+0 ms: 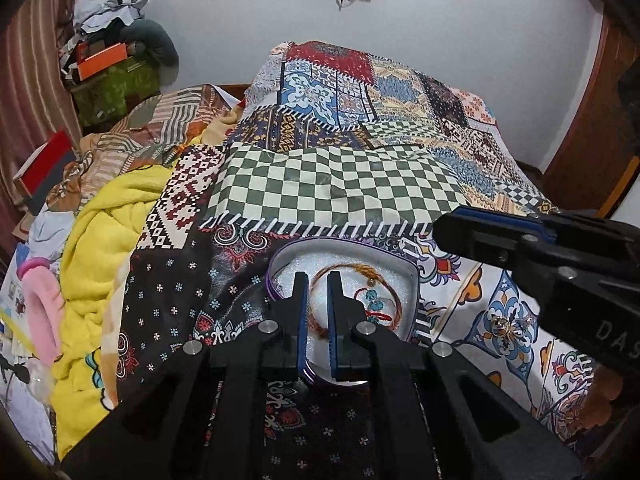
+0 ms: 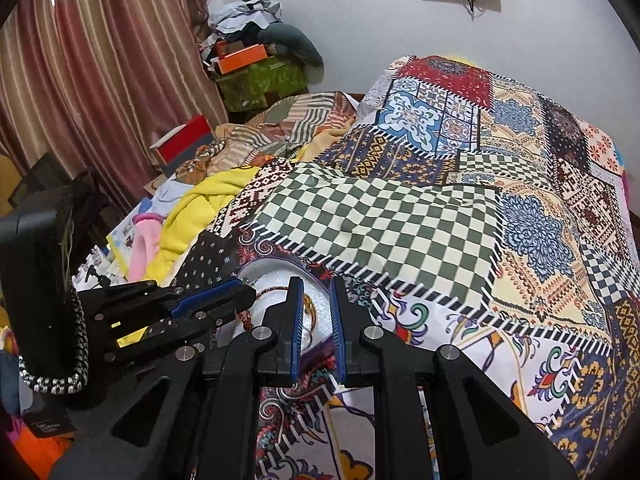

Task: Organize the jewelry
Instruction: 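Release the bracelet into the heart tin with the left tool while the right releases the beaded earring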

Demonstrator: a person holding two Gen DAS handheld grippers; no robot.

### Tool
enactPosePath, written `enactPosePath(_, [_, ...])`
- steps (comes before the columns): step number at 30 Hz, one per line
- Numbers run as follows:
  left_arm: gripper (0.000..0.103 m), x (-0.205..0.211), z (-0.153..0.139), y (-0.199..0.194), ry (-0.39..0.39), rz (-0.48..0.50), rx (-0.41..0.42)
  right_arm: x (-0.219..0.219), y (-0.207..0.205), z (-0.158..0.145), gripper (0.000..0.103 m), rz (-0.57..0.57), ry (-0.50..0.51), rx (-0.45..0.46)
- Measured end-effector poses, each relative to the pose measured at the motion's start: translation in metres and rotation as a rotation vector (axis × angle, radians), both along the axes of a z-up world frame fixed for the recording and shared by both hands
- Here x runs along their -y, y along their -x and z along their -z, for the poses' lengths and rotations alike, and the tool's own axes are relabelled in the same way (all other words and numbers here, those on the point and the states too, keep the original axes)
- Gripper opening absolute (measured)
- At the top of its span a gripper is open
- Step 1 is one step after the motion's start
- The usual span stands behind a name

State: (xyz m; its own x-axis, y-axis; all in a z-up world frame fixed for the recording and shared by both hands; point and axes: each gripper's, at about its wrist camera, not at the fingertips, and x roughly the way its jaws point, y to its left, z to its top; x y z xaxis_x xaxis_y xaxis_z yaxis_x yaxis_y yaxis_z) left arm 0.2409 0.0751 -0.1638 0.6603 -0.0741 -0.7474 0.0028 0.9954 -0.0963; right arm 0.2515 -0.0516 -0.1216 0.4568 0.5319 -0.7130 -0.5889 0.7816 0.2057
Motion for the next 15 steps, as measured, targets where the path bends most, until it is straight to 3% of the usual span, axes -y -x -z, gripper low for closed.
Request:
enactPosePath(6, [0.011, 0.004, -0.006, 0.005, -0.020, 0.002, -0.007, 0.007, 0.007, -0.006, 0.012, 0.004, 0.023, 0.002])
enactPosePath(11, [0.032, 0.007, -0.024, 0.017, -0.028, -0.005, 0.034, 0.017, 0.017, -0.015, 0.014, 0.014, 0.040, 0.006])
enactPosePath(15, [0.033, 0.011, -0.042, 0.028, -0.031, -0.002, 0.069, 0.030, 0.026, -0.026, 0.017, 0.040, 0.044, 0.031])
